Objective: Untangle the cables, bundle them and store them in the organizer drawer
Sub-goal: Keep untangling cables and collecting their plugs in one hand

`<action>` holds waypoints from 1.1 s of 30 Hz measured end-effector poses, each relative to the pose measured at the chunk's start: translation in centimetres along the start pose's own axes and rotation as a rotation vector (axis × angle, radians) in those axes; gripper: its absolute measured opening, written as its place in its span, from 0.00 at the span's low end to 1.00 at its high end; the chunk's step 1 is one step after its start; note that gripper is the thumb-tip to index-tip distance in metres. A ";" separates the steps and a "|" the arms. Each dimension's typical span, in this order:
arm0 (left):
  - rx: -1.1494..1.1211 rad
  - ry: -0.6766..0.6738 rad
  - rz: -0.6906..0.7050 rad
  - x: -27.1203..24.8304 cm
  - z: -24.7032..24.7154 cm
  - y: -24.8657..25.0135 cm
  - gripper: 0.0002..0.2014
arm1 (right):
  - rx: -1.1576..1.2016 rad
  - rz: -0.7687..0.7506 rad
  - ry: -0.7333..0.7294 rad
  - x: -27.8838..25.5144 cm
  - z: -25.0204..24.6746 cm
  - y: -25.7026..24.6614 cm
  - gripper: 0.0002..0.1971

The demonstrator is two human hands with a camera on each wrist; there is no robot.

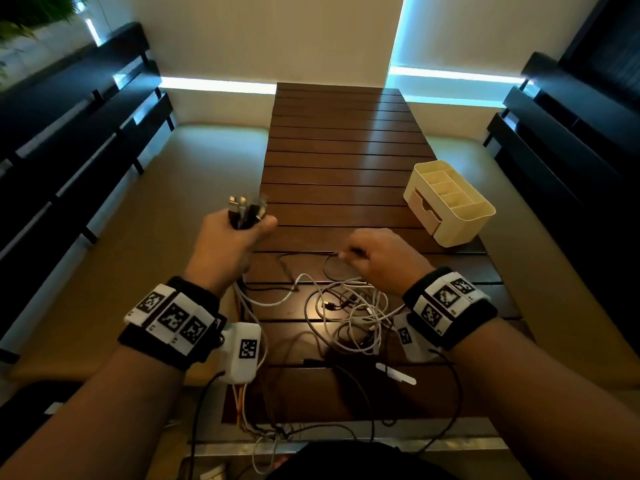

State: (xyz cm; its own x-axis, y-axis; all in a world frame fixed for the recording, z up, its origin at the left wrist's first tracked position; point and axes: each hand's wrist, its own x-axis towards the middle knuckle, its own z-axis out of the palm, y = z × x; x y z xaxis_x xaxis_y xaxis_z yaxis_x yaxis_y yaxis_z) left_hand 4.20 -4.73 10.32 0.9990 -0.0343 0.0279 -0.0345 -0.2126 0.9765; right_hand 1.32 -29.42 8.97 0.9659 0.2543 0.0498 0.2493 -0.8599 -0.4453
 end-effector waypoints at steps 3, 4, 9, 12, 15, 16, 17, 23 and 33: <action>-0.107 -0.043 0.023 -0.3 -0.3 0.9 0.10 | -0.090 -0.092 -0.063 -0.1 0.1 0.1 0.10; -0.089 -0.098 0.043 -0.6 0.2 1.2 0.07 | -0.072 -0.130 -0.066 0.0 0.0 -0.3 0.10; 0.141 -0.401 0.099 -1.7 2.9 1.6 0.07 | -0.023 -0.359 0.108 0.9 -1.0 -2.7 0.08; 0.133 -0.478 0.108 -1.5 2.8 1.6 0.11 | -0.013 -0.380 0.204 0.8 -1.9 -2.9 0.06; 0.066 -0.486 0.092 -1.5 2.5 1.7 0.17 | 0.142 -0.317 0.220 0.2 -2.1 -3.1 0.03; -0.042 -0.458 0.052 -1.4 2.3 1.7 0.17 | 0.225 -0.255 0.208 0.0 -2.0 -3.0 0.03; -0.188 -0.405 0.007 -1.3 2.0 1.8 0.13 | 0.296 -0.167 0.183 -0.3 -1.8 -2.6 0.03; -0.201 -0.190 -0.101 -0.3 -0.4 1.6 0.09 | 0.415 0.132 0.000 -2.3 0.7 1.1 0.08; 0.373 -0.078 0.128 -1.3 3.2 1.9 0.08 | 0.429 0.051 0.177 -0.3 -1.4 0.7 0.08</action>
State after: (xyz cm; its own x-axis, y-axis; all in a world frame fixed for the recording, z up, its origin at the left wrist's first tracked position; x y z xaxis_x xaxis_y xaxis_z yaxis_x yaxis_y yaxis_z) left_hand 2.73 -8.22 11.49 0.9813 -0.1548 0.1143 -0.1810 -0.5409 0.8214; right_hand 1.33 -30.76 9.92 0.9825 0.1048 0.1539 0.1859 -0.5988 -0.7791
